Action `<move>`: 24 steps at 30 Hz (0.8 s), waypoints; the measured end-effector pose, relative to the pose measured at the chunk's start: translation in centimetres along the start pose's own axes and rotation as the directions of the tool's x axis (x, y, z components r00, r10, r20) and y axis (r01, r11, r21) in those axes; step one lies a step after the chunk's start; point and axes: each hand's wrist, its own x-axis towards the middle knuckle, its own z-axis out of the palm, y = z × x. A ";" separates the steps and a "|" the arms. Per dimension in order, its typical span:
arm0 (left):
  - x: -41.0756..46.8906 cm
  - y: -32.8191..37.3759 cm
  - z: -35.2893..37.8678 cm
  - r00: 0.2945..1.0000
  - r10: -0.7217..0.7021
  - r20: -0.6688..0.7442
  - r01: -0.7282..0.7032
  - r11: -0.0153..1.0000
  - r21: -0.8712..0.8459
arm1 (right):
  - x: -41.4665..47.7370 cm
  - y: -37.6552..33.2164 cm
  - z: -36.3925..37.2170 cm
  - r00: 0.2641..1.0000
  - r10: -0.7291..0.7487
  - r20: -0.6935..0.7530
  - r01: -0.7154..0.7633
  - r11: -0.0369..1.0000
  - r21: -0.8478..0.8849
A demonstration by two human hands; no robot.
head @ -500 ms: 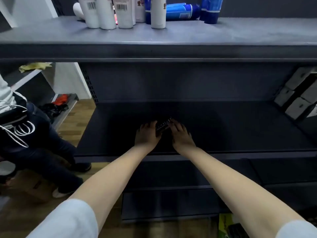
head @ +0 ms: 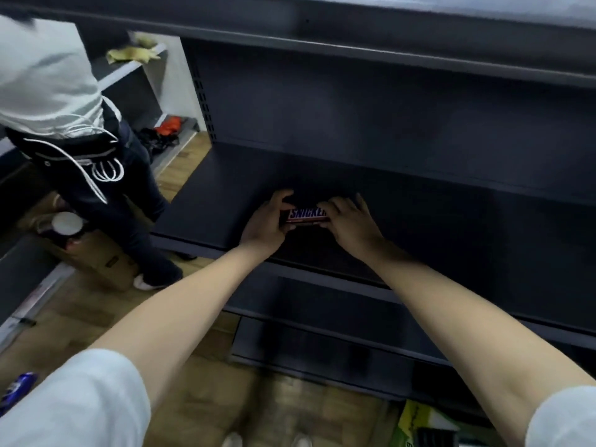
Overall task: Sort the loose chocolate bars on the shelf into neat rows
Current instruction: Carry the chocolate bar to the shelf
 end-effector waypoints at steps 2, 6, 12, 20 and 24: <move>-0.8 -0.5 -1.2 0.998 -0.008 -0.060 0.007 1.000 -0.016 | 0.6 -1.1 -0.1 0.996 -0.057 -0.074 0.061 0.997 0.045; -3.0 -1.7 -4.7 0.984 0.028 -0.177 -0.015 0.997 0.072 | 1.0 -4.5 -0.9 0.973 -0.153 -0.173 0.176 0.975 0.132; -6.8 -3.5 -8.0 0.960 0.047 -0.275 0.003 0.984 0.177 | 1.2 -8.7 -2.1 0.951 -0.254 -0.179 0.277 0.954 0.116; -14.1 -6.6 -12.2 0.941 -0.017 -0.337 0.087 0.977 0.194 | -0.2 -16.7 -2.2 0.896 -0.394 -0.203 0.408 0.912 0.034; -19.6 -8.2 -13.5 0.928 -0.094 -0.359 0.171 0.967 0.187 | -1.7 -21.0 -1.8 0.816 -0.535 -0.219 0.524 0.845 -0.110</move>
